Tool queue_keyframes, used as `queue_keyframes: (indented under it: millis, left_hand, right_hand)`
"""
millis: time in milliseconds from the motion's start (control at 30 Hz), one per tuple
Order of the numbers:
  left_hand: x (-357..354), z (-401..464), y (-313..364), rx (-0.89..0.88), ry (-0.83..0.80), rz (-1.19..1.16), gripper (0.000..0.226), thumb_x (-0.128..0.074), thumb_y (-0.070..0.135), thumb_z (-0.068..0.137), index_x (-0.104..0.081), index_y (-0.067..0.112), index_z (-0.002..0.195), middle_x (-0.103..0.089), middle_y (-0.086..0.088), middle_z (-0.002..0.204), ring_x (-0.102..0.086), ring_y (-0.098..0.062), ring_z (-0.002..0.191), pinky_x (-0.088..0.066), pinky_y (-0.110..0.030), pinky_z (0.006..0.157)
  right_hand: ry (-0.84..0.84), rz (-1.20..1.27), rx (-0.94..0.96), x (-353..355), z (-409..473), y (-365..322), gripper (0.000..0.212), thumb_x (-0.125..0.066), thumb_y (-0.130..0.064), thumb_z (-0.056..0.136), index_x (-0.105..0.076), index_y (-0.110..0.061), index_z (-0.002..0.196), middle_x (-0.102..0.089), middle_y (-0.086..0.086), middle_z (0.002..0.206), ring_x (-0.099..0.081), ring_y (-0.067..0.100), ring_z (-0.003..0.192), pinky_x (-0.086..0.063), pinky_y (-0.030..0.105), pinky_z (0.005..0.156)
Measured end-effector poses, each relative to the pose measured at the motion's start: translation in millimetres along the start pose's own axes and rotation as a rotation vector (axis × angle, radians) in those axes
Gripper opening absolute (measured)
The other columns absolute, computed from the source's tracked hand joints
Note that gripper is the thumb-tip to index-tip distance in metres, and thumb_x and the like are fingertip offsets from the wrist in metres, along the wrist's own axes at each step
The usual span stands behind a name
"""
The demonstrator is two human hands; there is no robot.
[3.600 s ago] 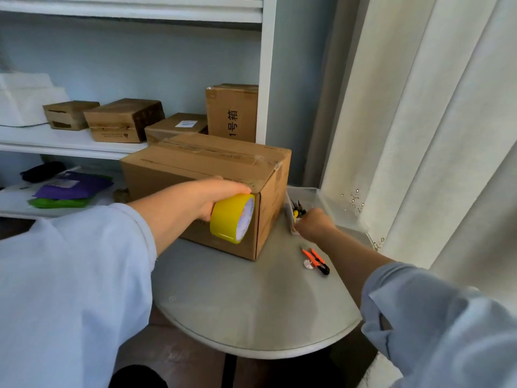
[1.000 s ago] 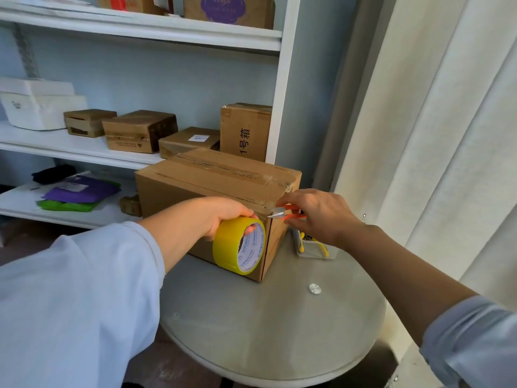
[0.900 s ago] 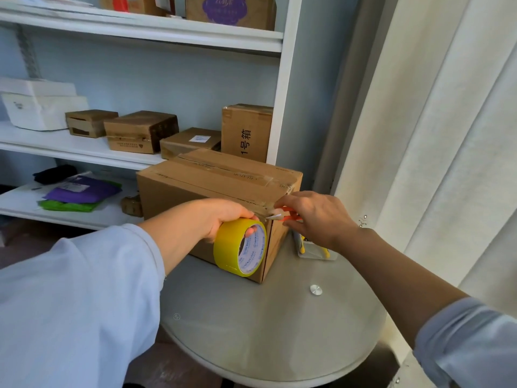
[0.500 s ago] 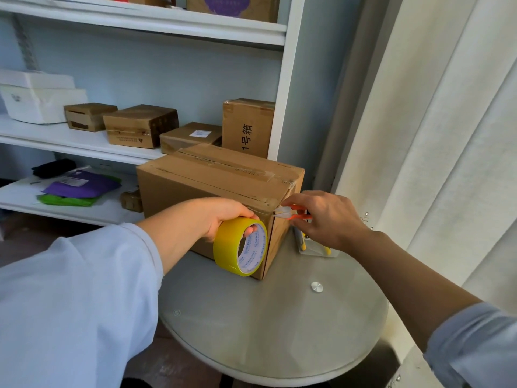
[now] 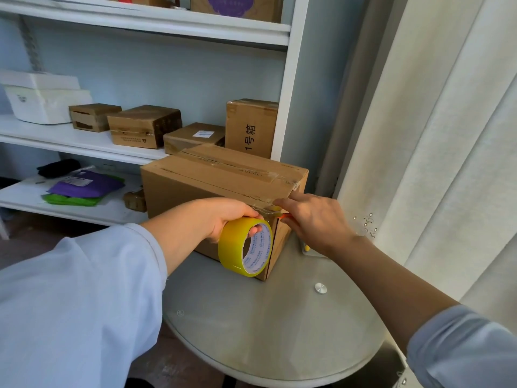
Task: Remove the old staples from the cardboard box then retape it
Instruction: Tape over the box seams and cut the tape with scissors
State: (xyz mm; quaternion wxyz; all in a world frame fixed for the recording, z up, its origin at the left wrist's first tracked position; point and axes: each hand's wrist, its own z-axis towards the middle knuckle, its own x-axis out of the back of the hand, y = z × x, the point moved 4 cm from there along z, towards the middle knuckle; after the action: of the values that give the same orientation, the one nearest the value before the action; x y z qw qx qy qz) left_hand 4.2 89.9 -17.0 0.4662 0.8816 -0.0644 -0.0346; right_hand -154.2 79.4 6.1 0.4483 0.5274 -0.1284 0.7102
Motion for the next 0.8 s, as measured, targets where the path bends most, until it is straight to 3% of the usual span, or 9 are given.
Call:
queue_keyframes:
  millis: [100, 267, 467, 600, 700, 800]
  left_hand:
    - [0.6, -0.4, 0.3, 0.001, -0.006, 0.006, 0.019, -0.054, 0.020, 0.095, -0.064, 0.006, 0.089, -0.065, -0.009, 0.055, -0.055, -0.009, 0.034, -0.047, -0.017, 0.036]
    - [3.2, 1.9, 0.6, -0.008, 0.002, 0.029, 0.018, -0.054, 0.020, 0.095, -0.065, 0.007, 0.090, -0.065, -0.009, 0.058, -0.055, -0.009, 0.035, -0.048, -0.018, 0.036]
    - [6.7, 4.6, 1.5, -0.042, 0.018, 0.109, 0.017, -0.053, 0.021, 0.096, -0.064, 0.010, 0.088, -0.064, -0.009, 0.069, -0.056, -0.009, 0.038, -0.049, -0.018, 0.039]
    - [7.2, 3.0, 6.0, -0.095, 0.021, 0.179, 0.015, -0.052, 0.019, 0.096, -0.063, 0.008, 0.096, -0.064, -0.009, 0.073, -0.057, -0.009, 0.038, -0.047, -0.018, 0.037]
    - [6.5, 3.1, 5.2, -0.122, 0.020, 0.195, 0.016, -0.054, 0.020, 0.096, -0.062, 0.007, 0.098, -0.065, -0.009, 0.071, -0.057, -0.008, 0.038, -0.047, -0.018, 0.037]
    - [5.4, 4.8, 2.2, -0.150, 0.019, 0.201, 0.013, -0.056, 0.020, 0.094, -0.062, 0.008, 0.094, -0.064, -0.010, 0.072, -0.057, -0.008, 0.038, -0.047, -0.018, 0.037]
  right_hand:
    - [0.030, 0.021, 0.008, -2.9, -2.7, -0.4, 0.040, -0.046, -0.036, 0.098, -0.047, -0.027, 0.137, -0.060, -0.001, 0.122, -0.061, 0.024, 0.106, -0.053, 0.034, 0.071]
    - [0.097, 0.077, 0.039, -5.5, -4.8, -3.6, 0.028, -0.057, -0.027, 0.094, -0.064, -0.018, 0.120, -0.068, 0.004, 0.095, -0.067, 0.029, 0.082, -0.051, 0.033, 0.055]
    - [0.071, 0.123, 0.014, 3.1, -9.8, 5.3, 0.032, -0.049, -0.038, 0.094, -0.054, -0.029, 0.125, -0.064, -0.006, 0.108, -0.064, 0.020, 0.088, -0.047, 0.028, 0.061]
    - [0.050, 0.127, -0.279, 7.5, -9.4, 16.6, 0.033, -0.054, -0.037, 0.091, -0.052, -0.031, 0.123, -0.067, -0.005, 0.099, -0.063, 0.019, 0.085, -0.053, 0.031, 0.069]
    - [0.116, 0.482, -0.609, 2.4, 10.6, 19.4, 0.019, -0.058, -0.031, 0.091, -0.068, -0.025, 0.106, -0.069, -0.002, 0.094, -0.062, 0.017, 0.085, -0.056, 0.038, 0.076]
    - [-0.007, 0.860, -0.751, -15.3, 27.8, 10.0, 0.026, -0.066, -0.039, 0.086, -0.068, -0.022, 0.106, -0.064, -0.004, 0.097, -0.059, 0.013, 0.086, -0.052, 0.035, 0.079]
